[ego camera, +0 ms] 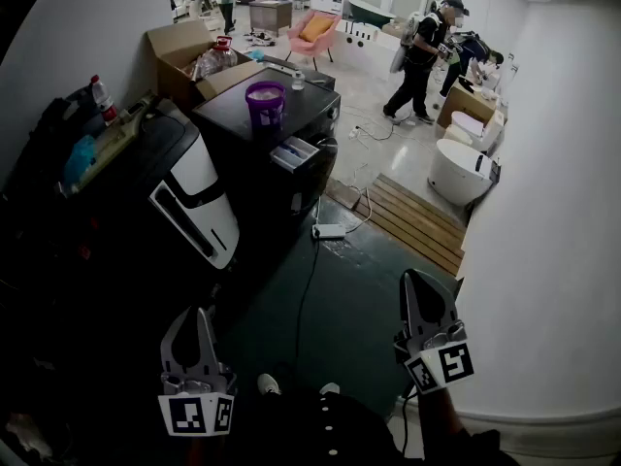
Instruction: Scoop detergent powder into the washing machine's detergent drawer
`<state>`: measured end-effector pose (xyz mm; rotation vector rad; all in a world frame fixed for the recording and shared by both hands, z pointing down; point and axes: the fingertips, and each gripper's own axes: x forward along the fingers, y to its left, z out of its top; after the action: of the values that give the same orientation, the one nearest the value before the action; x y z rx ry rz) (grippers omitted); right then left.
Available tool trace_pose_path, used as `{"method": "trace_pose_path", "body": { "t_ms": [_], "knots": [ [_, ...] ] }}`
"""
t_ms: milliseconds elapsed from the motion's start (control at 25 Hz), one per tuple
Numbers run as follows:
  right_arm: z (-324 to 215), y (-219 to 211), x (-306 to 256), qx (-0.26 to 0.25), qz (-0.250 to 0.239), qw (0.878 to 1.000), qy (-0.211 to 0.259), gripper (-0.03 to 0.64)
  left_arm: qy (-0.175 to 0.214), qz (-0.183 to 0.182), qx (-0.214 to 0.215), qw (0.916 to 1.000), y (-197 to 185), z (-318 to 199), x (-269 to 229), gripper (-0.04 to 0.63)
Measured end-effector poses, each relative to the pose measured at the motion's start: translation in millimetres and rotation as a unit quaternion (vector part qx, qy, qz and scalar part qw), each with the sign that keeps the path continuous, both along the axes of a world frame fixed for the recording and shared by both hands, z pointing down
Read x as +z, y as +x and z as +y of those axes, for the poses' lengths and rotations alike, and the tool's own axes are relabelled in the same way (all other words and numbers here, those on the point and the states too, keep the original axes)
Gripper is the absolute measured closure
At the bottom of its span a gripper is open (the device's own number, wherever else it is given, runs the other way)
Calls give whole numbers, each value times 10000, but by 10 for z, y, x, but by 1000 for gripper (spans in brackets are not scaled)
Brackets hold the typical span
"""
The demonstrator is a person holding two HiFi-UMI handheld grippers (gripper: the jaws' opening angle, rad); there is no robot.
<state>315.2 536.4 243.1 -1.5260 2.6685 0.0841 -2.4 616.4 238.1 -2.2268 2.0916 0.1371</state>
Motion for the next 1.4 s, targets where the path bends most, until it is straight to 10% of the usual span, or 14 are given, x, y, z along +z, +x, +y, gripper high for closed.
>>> {"method": "trace_pose_path", "body": {
  "t_ms": [680,800,1400],
  "knots": [
    [7,-37,55,-116,-186,9997,-99,586,-25,-3,61,10000,31,-37,20,581],
    [5,-118,54,-257,-130,9995,-136,375,-28,9,71,10000,11,-37,17,581],
    [55,-692,56,9,-82,9998,-166,405,-40,39,317,9995,-577,-76,30,581]
  ]
}}
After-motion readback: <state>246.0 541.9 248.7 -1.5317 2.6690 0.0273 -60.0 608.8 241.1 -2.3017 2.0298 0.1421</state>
